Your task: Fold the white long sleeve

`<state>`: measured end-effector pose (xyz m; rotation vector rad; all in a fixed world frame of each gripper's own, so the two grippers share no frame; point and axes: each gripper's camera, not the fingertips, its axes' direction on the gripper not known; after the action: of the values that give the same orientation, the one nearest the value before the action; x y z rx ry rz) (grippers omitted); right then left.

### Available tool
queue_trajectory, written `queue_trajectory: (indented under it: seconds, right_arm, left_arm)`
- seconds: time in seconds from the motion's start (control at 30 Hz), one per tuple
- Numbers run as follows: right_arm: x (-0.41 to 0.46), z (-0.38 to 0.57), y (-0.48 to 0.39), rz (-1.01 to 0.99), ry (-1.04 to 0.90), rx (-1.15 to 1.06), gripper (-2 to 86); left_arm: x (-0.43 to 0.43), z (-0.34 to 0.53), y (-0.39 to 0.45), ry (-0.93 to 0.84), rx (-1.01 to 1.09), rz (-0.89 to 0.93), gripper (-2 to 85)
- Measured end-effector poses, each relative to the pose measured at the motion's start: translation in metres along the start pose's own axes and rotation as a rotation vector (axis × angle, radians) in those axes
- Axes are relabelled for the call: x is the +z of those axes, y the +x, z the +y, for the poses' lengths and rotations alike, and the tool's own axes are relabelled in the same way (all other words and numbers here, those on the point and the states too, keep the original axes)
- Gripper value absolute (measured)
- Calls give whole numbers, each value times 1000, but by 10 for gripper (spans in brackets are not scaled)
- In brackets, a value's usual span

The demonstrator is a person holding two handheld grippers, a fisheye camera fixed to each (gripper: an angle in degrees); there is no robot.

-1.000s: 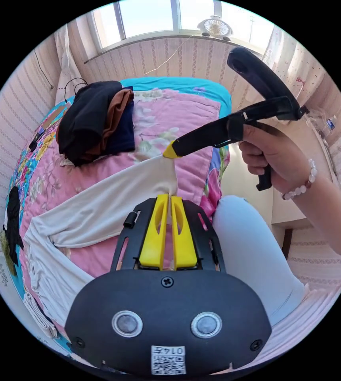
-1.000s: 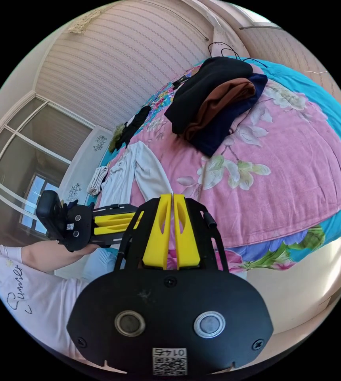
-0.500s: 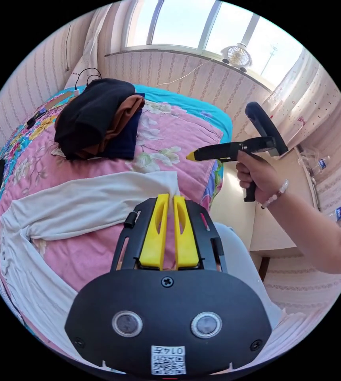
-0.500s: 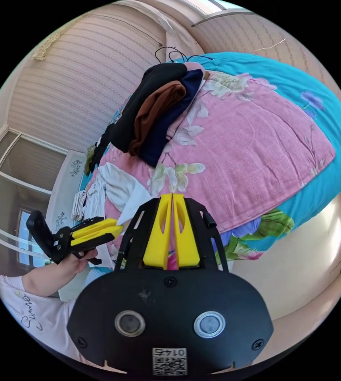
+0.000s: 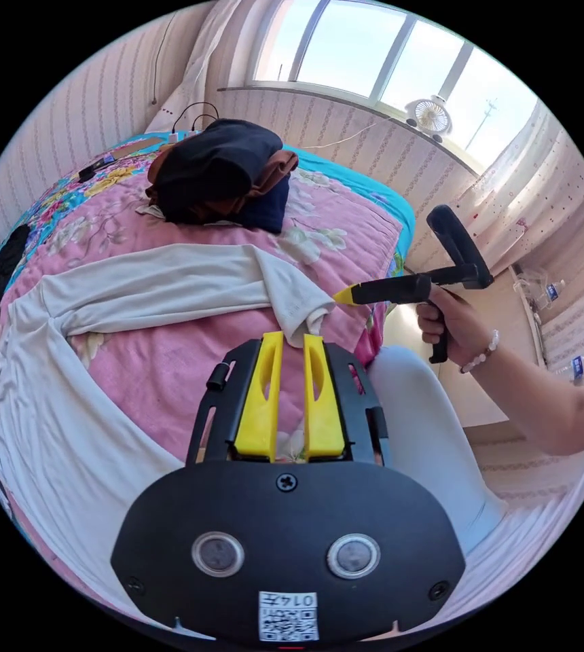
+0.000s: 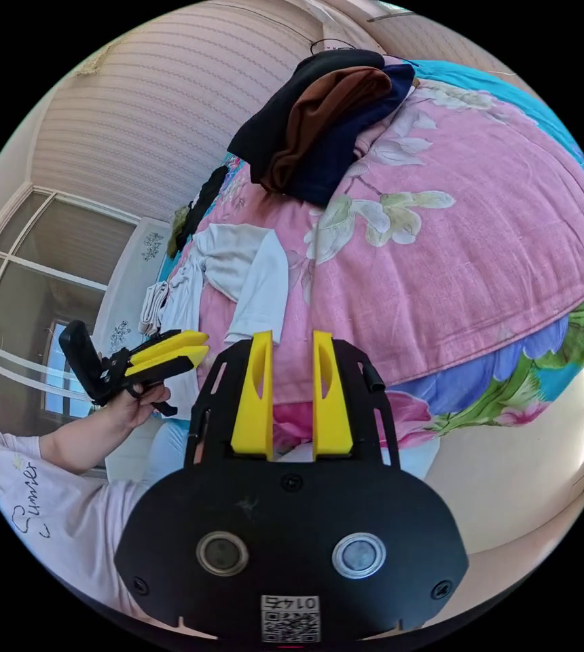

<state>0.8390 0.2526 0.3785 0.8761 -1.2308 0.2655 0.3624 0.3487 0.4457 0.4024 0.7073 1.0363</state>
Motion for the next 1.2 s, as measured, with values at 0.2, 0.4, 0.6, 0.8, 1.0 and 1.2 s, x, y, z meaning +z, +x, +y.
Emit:
queue_trajectory:
  seconds: [0.2,0.4,0.6,0.8,1.0,1.2]
  right_arm:
    - [-1,-13,-9,-98,-26,-11,25]
    - [-55,-30,-8,-50,88,-66,5]
    - [-46,-64,10,127,2,-35,1]
    - [-7,-75,-69,162,-5,-258,13]
    - [118,-145,-185,198,-125,-529,41]
    - [245,-212,-220,316,-254,-527,61]
  left_arm:
    - [33,-16,17,-18,28,75,-2]
    - [31,-34,45,82,114,162,3]
    - [12,-10,21,87,118,101,50]
    - [-11,21,-50,49,161,-316,48]
    - [-10,-3,-144,33,-77,-389,47]
    - [19,-13,-180,-65,-149,-252,22]
